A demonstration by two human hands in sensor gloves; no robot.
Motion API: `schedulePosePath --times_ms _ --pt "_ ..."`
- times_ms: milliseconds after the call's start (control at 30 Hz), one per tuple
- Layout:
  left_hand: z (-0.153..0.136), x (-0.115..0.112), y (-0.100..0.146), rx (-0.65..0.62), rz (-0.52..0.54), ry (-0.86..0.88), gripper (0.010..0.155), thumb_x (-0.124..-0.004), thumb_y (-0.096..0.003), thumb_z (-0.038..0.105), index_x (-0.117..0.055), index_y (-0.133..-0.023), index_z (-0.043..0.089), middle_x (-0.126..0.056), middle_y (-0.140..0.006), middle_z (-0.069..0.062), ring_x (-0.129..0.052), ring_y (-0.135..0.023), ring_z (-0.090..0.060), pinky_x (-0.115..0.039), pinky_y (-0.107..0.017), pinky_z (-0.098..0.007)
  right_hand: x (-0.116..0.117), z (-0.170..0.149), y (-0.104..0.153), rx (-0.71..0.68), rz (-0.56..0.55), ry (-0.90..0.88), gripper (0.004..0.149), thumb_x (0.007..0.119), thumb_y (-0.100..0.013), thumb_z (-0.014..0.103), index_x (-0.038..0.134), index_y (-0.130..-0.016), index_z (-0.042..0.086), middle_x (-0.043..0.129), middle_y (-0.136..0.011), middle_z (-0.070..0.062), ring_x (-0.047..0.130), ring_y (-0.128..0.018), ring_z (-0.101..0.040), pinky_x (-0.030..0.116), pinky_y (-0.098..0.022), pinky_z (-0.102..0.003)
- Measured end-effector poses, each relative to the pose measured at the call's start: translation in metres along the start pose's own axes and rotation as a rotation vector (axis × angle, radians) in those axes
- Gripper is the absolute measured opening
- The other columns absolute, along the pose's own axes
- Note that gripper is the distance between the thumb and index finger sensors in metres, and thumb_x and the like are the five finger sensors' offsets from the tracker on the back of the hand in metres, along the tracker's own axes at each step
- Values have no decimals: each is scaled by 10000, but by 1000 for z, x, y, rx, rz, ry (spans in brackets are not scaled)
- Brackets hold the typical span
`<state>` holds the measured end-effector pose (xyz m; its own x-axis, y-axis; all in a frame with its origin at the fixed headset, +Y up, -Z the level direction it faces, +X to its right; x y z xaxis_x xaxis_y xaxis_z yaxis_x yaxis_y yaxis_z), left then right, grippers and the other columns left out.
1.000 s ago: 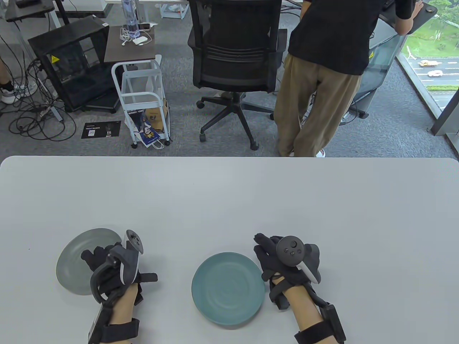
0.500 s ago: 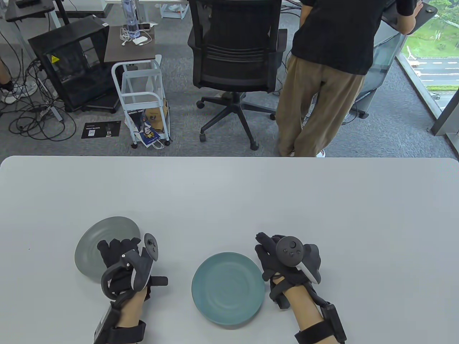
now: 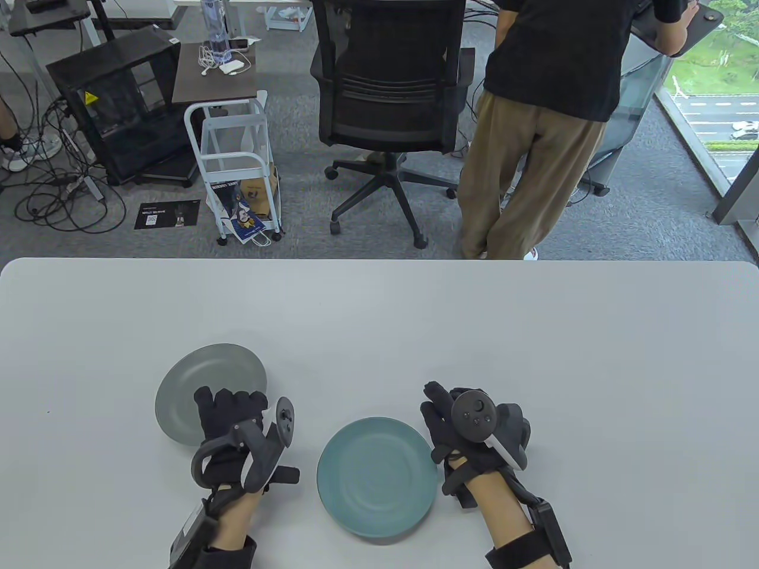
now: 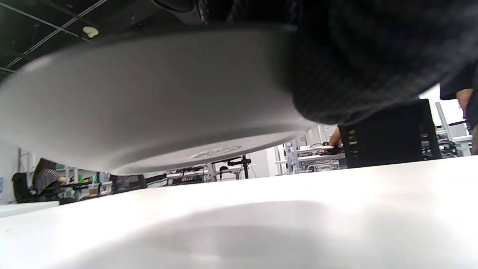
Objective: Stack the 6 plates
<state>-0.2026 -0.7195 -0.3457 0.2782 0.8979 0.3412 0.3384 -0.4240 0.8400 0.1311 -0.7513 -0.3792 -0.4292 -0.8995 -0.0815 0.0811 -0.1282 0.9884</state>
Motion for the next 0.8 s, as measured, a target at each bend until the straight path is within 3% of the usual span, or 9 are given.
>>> schedulePosePath --times_ms 167,333,800 --pt "14 12 8 -76 29 12 359 -1013 -269 421 -909 -594 308 -960 -501 93 -880 -745 -71 -491 -871 -442 -4 4 -1 3 -18 -14 509 644 -554 532 698 -974 249 929 -774 15 737 -916 -268 465 -767 -553" --pt "25 19 15 -142 36 26 359 -1012 -266 422 -910 -592 312 -963 -500 97 -882 -745 -69 -490 -872 -443 -14 6 -2 7 -48 -21 510 645 -553 538 712 -964 242 954 -662 35 778 -884 -256 482 -763 -548" --pt "51 49 40 -314 119 69 360 -1011 -261 426 -910 -589 316 -965 -497 101 -886 -743 -64 -498 -872 -442 -26 25 -4 -11 -55 -74 520 649 -554 544 715 -966 233 959 -620 37 802 -856 -250 483 -762 -546"
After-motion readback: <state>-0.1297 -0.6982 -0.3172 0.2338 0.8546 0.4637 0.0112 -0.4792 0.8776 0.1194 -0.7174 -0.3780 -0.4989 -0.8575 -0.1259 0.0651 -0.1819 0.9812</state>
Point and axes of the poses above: the tracker on the back of each hand, its own z axis roughly to the thumb side, its own y axis roughly from the fingertips to the wrist, x = y × z, the point moved 1 cm from there along -y, roughly from the wrist to the fingertips
